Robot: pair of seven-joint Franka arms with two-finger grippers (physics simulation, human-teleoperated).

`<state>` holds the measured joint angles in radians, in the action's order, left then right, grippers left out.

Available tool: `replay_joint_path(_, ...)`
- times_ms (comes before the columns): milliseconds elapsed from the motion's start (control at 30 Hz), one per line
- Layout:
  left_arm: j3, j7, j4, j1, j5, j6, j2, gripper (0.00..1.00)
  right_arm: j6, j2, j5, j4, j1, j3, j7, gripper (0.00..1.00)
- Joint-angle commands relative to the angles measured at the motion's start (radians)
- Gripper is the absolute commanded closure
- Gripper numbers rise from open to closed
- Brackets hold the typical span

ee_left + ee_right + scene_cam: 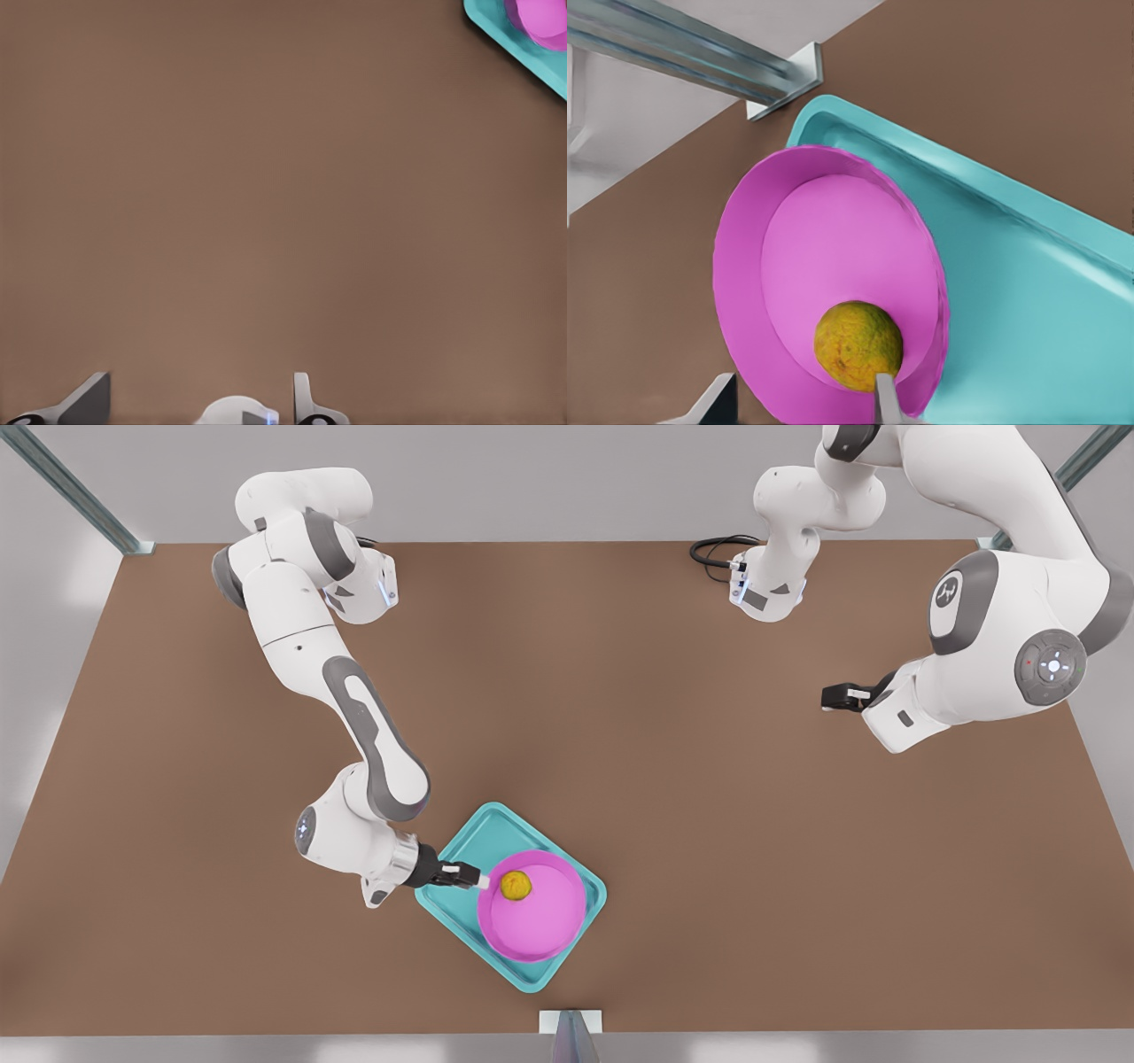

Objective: Place the orange on the plate with the left arm and the plate on the tray with the right arm

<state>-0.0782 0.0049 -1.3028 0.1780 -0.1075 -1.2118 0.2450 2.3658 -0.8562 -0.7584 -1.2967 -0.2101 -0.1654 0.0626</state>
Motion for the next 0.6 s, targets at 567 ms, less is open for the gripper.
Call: replay_joint_path(567, 0.001, -0.006, 0.003, 0.000, 0.002, 0.008, 0.000, 0.00, -1.205, 0.735, 0.861, 0.071, 0.061, 0.188, -0.130, 0.00)
